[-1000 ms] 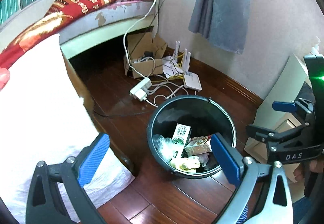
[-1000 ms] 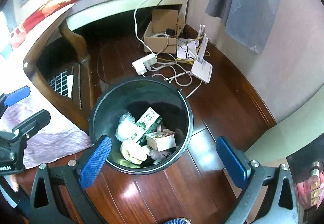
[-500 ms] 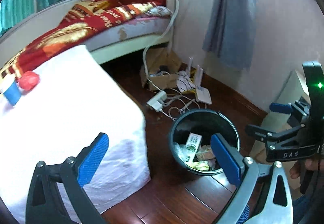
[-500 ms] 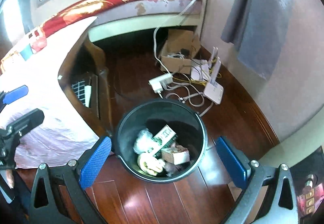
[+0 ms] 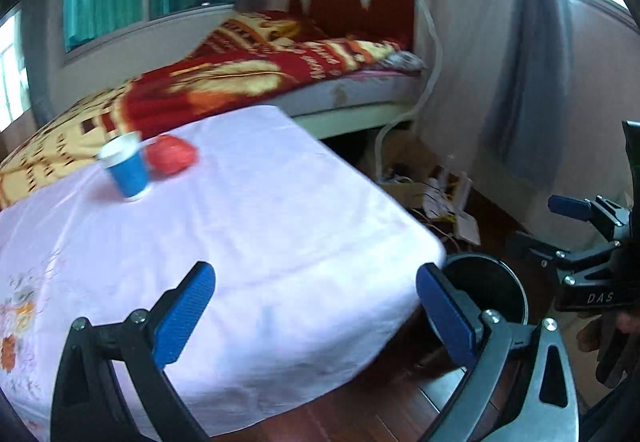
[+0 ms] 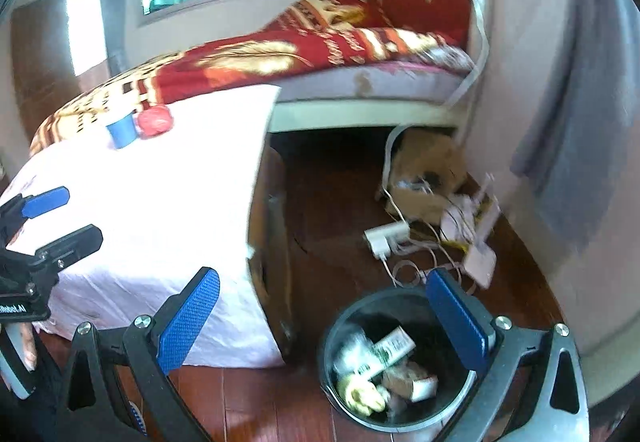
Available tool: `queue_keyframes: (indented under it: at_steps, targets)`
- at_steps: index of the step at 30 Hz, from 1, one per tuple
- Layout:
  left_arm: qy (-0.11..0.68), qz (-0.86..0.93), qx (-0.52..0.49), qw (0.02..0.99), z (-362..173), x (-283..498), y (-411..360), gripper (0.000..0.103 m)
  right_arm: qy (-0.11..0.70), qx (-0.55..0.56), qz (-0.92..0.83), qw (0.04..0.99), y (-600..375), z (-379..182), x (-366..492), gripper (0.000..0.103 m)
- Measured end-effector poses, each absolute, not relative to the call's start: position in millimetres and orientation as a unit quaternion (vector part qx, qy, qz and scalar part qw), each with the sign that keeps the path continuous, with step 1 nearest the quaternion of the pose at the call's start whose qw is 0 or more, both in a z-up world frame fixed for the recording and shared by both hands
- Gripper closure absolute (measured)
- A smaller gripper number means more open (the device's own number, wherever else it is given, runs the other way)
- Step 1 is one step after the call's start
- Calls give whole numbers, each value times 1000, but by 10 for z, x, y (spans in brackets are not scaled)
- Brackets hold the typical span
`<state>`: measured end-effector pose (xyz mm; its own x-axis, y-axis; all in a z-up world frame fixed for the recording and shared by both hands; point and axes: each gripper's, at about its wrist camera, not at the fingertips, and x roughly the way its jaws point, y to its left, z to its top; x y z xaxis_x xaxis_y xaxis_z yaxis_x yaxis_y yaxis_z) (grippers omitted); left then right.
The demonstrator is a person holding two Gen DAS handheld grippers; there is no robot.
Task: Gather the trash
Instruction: 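Move both tools back toward the paper cup and red bag on the bed, then grasp the blue-white paper cup with the left tool while the right tool grasps the red bag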
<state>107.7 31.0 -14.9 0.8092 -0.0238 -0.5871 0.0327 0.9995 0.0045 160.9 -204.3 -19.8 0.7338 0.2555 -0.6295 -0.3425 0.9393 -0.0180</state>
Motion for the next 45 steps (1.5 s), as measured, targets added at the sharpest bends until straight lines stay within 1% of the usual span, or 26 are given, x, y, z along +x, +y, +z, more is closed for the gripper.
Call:
queue_keyframes:
  at_steps: [8, 10, 12, 14, 15, 16, 17, 18, 19, 22, 24, 34, 41, 42, 43, 44, 45]
  targets:
    - [310, 47, -32, 949, -196, 1003, 1044, 4, 333, -58, 217, 916, -1281, -129, 1757, 0]
    - [305, 62, -40, 949, -184, 1004, 1201, 7, 329, -58, 233, 913, -1143, -106, 1763, 0]
    - [301, 74, -51, 949, -176, 1014, 1372, 13, 324, -65, 248, 911, -972, -83, 1770, 0]
    - [298, 85, -60, 949, -178, 1037, 1527, 16, 320, -64, 267, 906, -799, -50, 1802, 0]
    - [296, 92, -62, 949, -177, 1030, 1598, 17, 318, -66, 272, 906, -730, -30, 1815, 3]
    - [295, 97, -63, 949, -180, 1050, 1674, 17, 316, -67, 279, 904, -659, -19, 1842, 10]
    - [294, 103, -65, 948, -186, 1078, 1753, 18, 317, -68, 289, 901, -576, -14, 1880, 14]
    - [293, 107, -67, 948, -193, 1087, 1807, 19, 318, -69, 295, 899, -517, -15, 1912, 23]
    - [294, 109, -68, 947, -201, 1115, 1853, 19, 320, -70, 300, 896, -436, -18, 1968, 25]
    - [298, 114, -67, 945, -232, 1270, 1997, 21, 325, -69, 315, 889, -218, -27, 2182, 25]
    - [301, 112, -66, 945, -247, 1434, 2084, 25, 329, -76, 320, 885, -52, -48, 2379, 25]
    - [327, 107, -77, 936, -390, 2350, 2410, 25, 362, -108, 332, 864, 579, -210, 3437, 26]
    - [339, 91, -90, 932, -435, 2765, 2575, 26, 378, -145, 354, 843, 892, -413, 3820, 27]
    - [338, 91, -92, 932, -439, 2810, 2606, 31, 380, -145, 357, 841, 914, -429, 3844, 27]
    - [336, 86, -96, 933, -440, 2855, 2637, 34, 381, -147, 359, 839, 949, -455, 3874, 27]
    - [339, 75, -103, 932, -453, 2888, 2673, 44, 382, -150, 361, 838, 985, -474, 3894, 27]
    - [338, 70, -104, 933, -450, 2900, 2704, 44, 382, -150, 365, 836, 1019, -486, 3908, 27]
